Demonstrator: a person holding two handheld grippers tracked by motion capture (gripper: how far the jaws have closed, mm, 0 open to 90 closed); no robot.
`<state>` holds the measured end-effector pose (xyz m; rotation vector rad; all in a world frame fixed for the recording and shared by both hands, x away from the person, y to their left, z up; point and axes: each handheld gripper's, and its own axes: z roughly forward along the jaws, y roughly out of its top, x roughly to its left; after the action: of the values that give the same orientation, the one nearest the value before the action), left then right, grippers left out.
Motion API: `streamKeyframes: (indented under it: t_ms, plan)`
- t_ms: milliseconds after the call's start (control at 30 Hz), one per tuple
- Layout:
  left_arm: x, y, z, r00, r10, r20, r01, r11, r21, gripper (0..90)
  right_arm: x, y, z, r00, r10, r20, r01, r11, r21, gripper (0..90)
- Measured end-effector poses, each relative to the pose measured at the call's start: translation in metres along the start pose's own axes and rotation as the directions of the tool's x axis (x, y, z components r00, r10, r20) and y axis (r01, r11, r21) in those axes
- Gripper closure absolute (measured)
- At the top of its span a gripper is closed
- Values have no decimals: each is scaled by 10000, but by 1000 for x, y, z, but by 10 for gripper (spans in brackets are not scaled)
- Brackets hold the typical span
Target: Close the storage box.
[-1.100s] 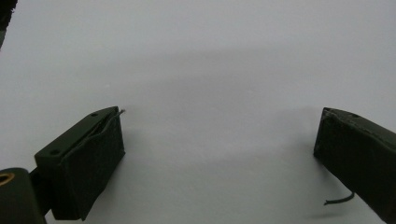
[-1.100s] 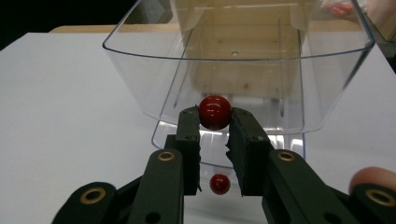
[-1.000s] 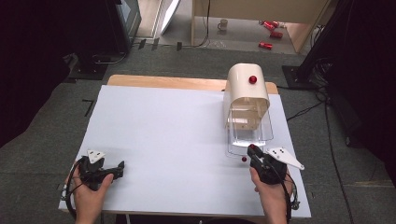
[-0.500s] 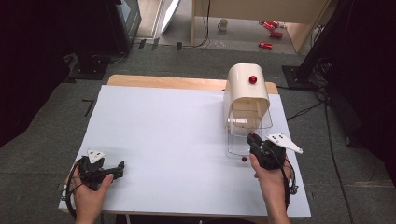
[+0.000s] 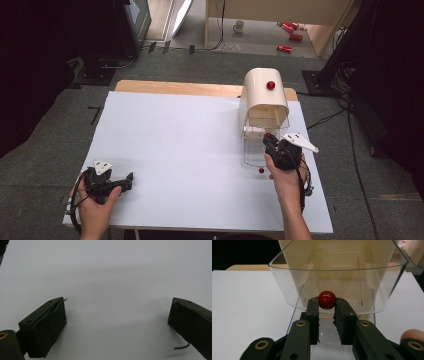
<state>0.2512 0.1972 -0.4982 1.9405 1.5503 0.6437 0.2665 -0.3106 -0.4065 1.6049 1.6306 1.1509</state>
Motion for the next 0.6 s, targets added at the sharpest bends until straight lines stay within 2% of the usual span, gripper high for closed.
streamKeyframes:
  t_ms: [600]
  plan:
    - [0,0,0,10000,4,3,-4,10000,9,15,-2,9,18,9999,-10,142,10,10000,-54,757]
